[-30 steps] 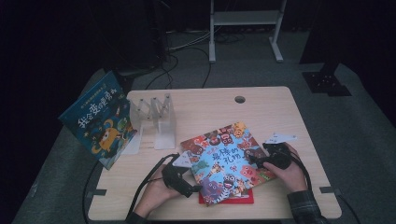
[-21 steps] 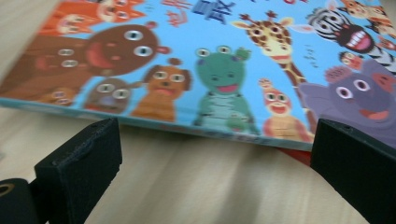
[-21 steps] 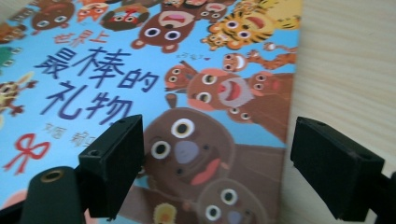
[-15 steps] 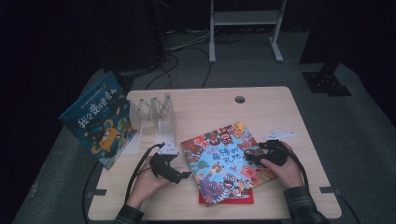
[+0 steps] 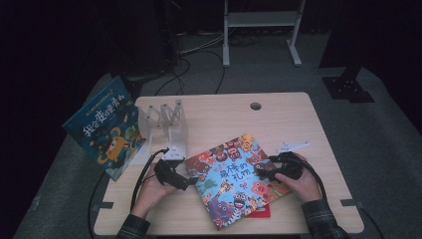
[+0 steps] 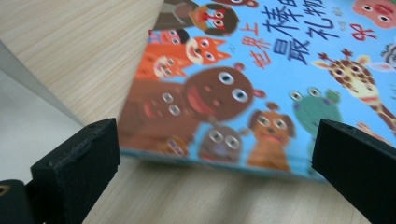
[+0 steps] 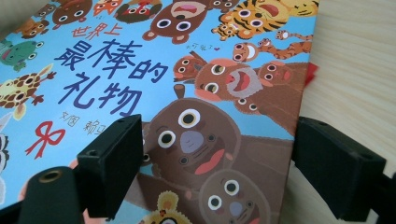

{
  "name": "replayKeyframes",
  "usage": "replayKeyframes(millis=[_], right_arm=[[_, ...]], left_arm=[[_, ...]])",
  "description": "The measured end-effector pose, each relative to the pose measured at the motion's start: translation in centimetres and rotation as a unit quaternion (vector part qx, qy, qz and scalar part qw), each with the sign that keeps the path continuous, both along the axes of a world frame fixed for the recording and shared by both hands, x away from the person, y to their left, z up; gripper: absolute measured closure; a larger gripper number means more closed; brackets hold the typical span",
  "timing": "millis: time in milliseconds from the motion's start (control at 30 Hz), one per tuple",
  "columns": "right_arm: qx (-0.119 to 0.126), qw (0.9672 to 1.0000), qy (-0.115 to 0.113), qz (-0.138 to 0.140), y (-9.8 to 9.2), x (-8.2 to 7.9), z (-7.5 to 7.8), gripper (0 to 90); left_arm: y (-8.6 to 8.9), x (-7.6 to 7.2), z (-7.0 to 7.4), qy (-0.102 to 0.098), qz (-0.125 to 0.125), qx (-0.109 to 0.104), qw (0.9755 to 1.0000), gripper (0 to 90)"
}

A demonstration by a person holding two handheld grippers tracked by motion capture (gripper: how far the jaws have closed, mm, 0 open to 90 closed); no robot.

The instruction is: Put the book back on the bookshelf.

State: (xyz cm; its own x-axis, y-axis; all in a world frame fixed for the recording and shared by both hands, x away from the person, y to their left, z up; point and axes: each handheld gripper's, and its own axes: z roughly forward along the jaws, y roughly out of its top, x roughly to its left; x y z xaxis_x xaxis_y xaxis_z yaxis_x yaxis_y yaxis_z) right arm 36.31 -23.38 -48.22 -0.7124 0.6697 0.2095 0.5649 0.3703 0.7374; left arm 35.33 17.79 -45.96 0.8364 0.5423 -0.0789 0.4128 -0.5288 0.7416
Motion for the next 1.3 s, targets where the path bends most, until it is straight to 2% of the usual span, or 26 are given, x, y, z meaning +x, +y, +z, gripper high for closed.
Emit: replayKeyframes(millis=[100,267,367,433,533,600,667,800,1033,1200,1300], right_arm=[[0.001,0.9999,-0.001,0.010,0.4,-0.1,0.0,16.0],[0.005,0.9995,-0.002,0.031,1.0,-0.2,-0.1,16.0],[0.003,0.9993,-0.001,0.038,1.3,-0.1,0.0,16.0],[-0.001,0.9991,-0.001,0.043,1.5,0.0,0.1,16.0],[-0.003,0.9992,-0.002,0.041,1.8,0.0,0.1,15.7],[-0.002,0.9991,-0.010,0.040,2.0,0.0,0.1,16.0],[-0.002,0.9993,-0.007,0.038,2.0,0.0,0.1,17.3],[-0.020,0.9993,-0.014,0.027,1.0,-0.4,0.7,23.2],[-0.044,0.9987,-0.023,-0.003,-1.8,-1.9,1.1,23.7],[-0.046,0.9981,-0.038,-0.017,-3.5,-4.1,2.1,23.7],[-0.036,0.9981,-0.044,-0.024,-4.0,-5.4,2.4,22.7]], left_arm=[[0.3,0.2,-0.1,0.004,-0.001,0.002,1.0000,0.2],[0.4,0.4,-0.6,0.019,-0.003,-0.005,0.9998,0.2],[0.3,0.3,-1.3,0.029,-0.010,0.006,0.9995,0.2],[0.2,0.1,-1.6,0.043,-0.013,-0.005,0.9990,0.3],[0.3,-0.3,-1.5,0.044,-0.009,0.000,0.9990,0.0],[0.4,-0.7,-1.5,0.043,-0.008,-0.003,0.9990,0.0],[0.4,-1.0,-1.5,0.043,-0.007,-0.004,0.9990,0.0],[0.4,-1.6,-1.5,0.046,-0.010,-0.001,0.9989,0.0],[0.4,-2.1,-1.4,0.047,-0.011,0.002,0.9988,0.0],[0.3,-2.4,-1.3,0.048,-0.012,0.005,0.9987,0.0],[0.2,-2.6,-1.3,0.049,-0.013,0.006,0.9987,0.0]])
